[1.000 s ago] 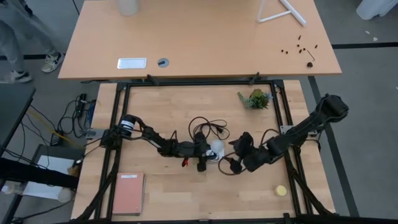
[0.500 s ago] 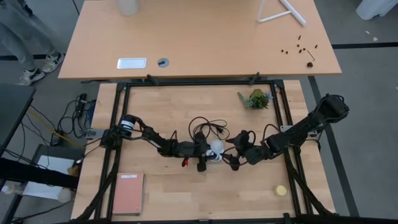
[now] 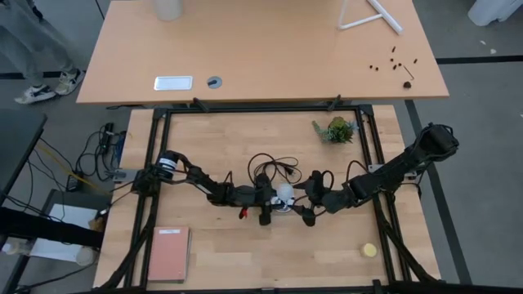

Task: Screw lightbulb
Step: Insert the lightbulb into the lamp

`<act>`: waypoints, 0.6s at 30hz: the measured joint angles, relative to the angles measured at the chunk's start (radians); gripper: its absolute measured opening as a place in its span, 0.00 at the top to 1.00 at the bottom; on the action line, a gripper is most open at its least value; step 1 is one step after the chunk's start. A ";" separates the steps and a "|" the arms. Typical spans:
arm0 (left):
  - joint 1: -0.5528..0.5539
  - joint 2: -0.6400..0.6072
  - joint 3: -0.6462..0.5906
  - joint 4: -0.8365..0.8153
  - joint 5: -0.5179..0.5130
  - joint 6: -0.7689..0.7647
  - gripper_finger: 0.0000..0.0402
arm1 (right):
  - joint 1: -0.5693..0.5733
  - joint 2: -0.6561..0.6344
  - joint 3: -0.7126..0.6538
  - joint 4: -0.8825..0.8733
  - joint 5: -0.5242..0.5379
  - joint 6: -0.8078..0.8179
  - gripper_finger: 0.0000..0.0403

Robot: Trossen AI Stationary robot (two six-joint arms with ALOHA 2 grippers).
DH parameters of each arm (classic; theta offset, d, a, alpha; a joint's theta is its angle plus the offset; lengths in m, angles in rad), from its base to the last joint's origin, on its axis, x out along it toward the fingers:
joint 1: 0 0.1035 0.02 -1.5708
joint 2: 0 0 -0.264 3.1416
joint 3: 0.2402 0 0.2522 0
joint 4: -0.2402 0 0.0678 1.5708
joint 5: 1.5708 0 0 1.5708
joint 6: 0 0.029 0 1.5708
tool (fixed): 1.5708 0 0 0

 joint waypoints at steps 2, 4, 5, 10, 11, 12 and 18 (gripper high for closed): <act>0.000 0.000 0.000 0.000 0.000 0.000 0.51 | -0.007 0.000 0.000 0.003 -0.031 -0.005 0.06; 0.000 0.000 0.000 0.000 0.000 -0.001 0.51 | -0.009 0.000 0.000 0.017 -0.060 -0.012 0.06; 0.000 0.000 0.000 0.001 0.000 -0.001 0.51 | -0.009 0.000 0.000 0.024 -0.069 -0.014 0.06; 0.000 0.000 0.000 0.001 -0.004 -0.004 0.51 | -0.007 0.000 0.000 0.030 -0.092 -0.007 0.06; 0.000 0.000 0.000 0.001 -0.005 -0.006 0.51 | -0.005 0.000 0.000 0.030 -0.098 -0.006 0.06; 0.000 0.000 0.000 0.001 -0.005 -0.006 0.51 | -0.003 0.000 0.000 0.031 -0.106 -0.005 0.06; -0.001 0.000 0.000 0.001 -0.034 -0.025 0.51 | 0.008 0.001 0.000 0.044 -0.133 0.021 0.06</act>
